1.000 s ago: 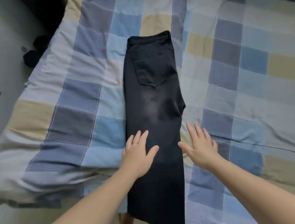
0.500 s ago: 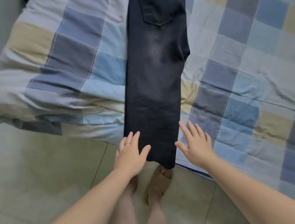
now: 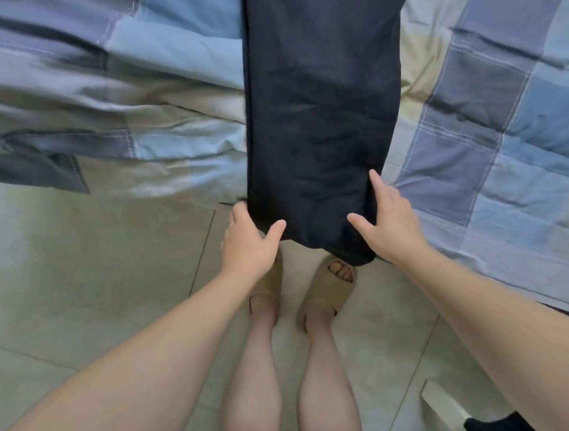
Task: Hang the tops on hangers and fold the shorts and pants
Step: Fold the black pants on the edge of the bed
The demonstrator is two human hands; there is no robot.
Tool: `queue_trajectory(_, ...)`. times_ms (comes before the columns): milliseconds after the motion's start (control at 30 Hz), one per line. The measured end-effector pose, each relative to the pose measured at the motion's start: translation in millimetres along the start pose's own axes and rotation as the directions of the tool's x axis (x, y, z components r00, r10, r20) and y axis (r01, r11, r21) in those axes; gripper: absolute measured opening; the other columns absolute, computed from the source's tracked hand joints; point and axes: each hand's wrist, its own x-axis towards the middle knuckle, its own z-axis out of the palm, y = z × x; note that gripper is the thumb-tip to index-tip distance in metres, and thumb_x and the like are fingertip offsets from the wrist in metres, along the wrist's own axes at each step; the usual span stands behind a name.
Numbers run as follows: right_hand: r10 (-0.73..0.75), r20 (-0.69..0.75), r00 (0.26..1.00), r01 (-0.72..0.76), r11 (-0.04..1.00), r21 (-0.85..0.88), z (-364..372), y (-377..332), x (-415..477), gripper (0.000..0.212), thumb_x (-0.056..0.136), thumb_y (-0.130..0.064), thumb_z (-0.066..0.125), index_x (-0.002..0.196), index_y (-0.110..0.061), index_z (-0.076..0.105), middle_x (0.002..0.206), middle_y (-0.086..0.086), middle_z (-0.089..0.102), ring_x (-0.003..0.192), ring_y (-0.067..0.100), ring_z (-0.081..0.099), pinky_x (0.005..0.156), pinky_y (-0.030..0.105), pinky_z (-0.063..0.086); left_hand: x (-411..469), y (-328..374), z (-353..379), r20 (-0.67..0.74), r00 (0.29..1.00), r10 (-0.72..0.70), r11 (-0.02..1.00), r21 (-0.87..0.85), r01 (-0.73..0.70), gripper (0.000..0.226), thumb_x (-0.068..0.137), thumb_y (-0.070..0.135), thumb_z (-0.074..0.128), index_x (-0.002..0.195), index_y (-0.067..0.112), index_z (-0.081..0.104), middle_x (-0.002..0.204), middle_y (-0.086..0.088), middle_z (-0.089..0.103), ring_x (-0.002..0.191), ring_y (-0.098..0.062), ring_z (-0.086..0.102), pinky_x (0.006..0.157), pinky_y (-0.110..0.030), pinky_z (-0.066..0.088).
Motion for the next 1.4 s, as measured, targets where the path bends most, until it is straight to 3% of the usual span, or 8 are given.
queue_trajectory(100, 0.164, 0.01, 0.986, -0.144, 0.832, 0.535, 8, -13, 6, 0.083, 0.085, -0.036, 0.073, 0.151, -0.038, 0.022, 0.146, -0.006, 0.049, 0.129, 0.014, 0.053, 0.106, 0.04, 0.047, 13, -4, -4, 0.043, 0.999, 0.015, 1.0, -0.026, -0.014, 0.05, 0.09, 0.045, 0.066, 0.126, 0.013, 0.051, 0.131, -0.003, 0.058, 0.126, -0.028, 0.052, 0.105, -0.049, 0.043)
queue_trajectory(167, 0.256, 0.085, 0.963, -0.242, 0.684, 0.689, 11, -17, 6, 0.071, 0.082, -0.033, 0.077, 0.139, -0.034, 0.034, 0.134, -0.007, 0.058, 0.115, 0.009, 0.061, 0.099, 0.038, 0.052, 15, -5, -9, 0.131, 0.991, 0.007, 0.998, -0.057, 0.001, 0.053, 0.087, 0.051, 0.066, 0.128, 0.02, 0.054, 0.131, 0.004, 0.062, 0.125, -0.025, 0.054, 0.106, -0.048, 0.043)
queue_trajectory(333, 0.272, 0.307, 0.912, -0.409, 0.667, 0.623, 5, -13, -3, 0.036, 0.083, -0.029, 0.079, 0.116, -0.023, 0.068, 0.114, -0.005, 0.073, 0.108, 0.019, 0.068, 0.101, 0.044, 0.053, 10, 2, -24, 0.3, 0.954, -0.005, 0.997, -0.075, 0.029, 0.038, 0.086, 0.041, 0.072, 0.121, 0.027, 0.065, 0.114, 0.011, 0.071, 0.108, -0.016, 0.066, 0.094, -0.036, 0.053)
queue_trajectory(533, 0.305, 0.348, 0.887, -0.459, 0.669, 0.584, -34, -20, -51, 0.034, 0.079, -0.04, 0.08, 0.108, -0.025, 0.07, 0.103, -0.008, 0.076, 0.099, 0.016, 0.071, 0.083, 0.033, 0.055, -20, 22, -57, 0.429, 0.903, -0.025, 0.981, -0.163, 0.105, 0.041, 0.086, 0.031, 0.076, 0.125, 0.019, 0.067, 0.112, 0.007, 0.072, 0.102, -0.013, 0.068, 0.078, -0.025, 0.053)
queue_trajectory(833, 0.322, 0.341, 0.883, -0.469, 0.614, 0.635, -106, -66, -159, 0.029, 0.082, -0.04, 0.079, 0.103, -0.022, 0.071, 0.084, -0.009, 0.078, 0.069, 0.007, 0.073, 0.051, 0.017, 0.053, -119, 50, -114, 0.377, 0.925, -0.041, 0.938, -0.303, 0.165, 0.028, 0.089, 0.026, 0.073, 0.116, 0.018, 0.066, 0.111, -0.001, 0.072, 0.095, -0.021, 0.069, 0.085, -0.038, 0.057)
queue_trajectory(1000, 0.275, 0.355, 0.894, -0.448, 0.606, 0.657, -138, -99, -215, 0.039, 0.079, -0.038, 0.081, 0.112, -0.022, 0.07, 0.098, -0.003, 0.078, 0.088, 0.02, 0.076, 0.08, 0.036, 0.059, -178, 66, -146, 0.36, 0.933, -0.022, 0.938, -0.316, 0.144, 0.045, 0.084, 0.023, 0.079, 0.124, 0.013, 0.061, 0.109, 0.003, 0.071, 0.085, -0.008, 0.067, 0.059, -0.021, 0.05)
queue_trajectory(1167, 0.332, 0.3, 0.894, -0.443, 0.564, 0.697, -147, -121, -271, 0.03, 0.08, -0.031, 0.082, 0.105, -0.018, 0.074, 0.09, -0.003, 0.079, 0.081, 0.02, 0.076, 0.072, 0.032, 0.058, -223, 68, -166, 0.318, 0.948, -0.03, 0.937, -0.321, 0.137, 0.043, 0.084, 0.024, 0.077, 0.122, 0.012, 0.061, 0.112, -0.002, 0.07, 0.091, -0.017, 0.067, 0.066, -0.029, 0.048)
queue_trajectory(1400, 0.436, 0.258, 0.862, -0.444, 0.404, 0.8, -138, -140, -325, 0.03, 0.085, -0.024, 0.078, 0.112, -0.011, 0.071, 0.107, 0.007, 0.075, 0.1, 0.027, 0.071, 0.08, 0.034, 0.055, -255, 51, -191, 0.243, 0.962, -0.125, 0.913, -0.352, 0.207, 0.021, 0.09, 0.024, 0.07, 0.106, 0.013, 0.065, 0.087, 0.004, 0.067, 0.076, -0.016, 0.064, 0.056, -0.025, 0.046)
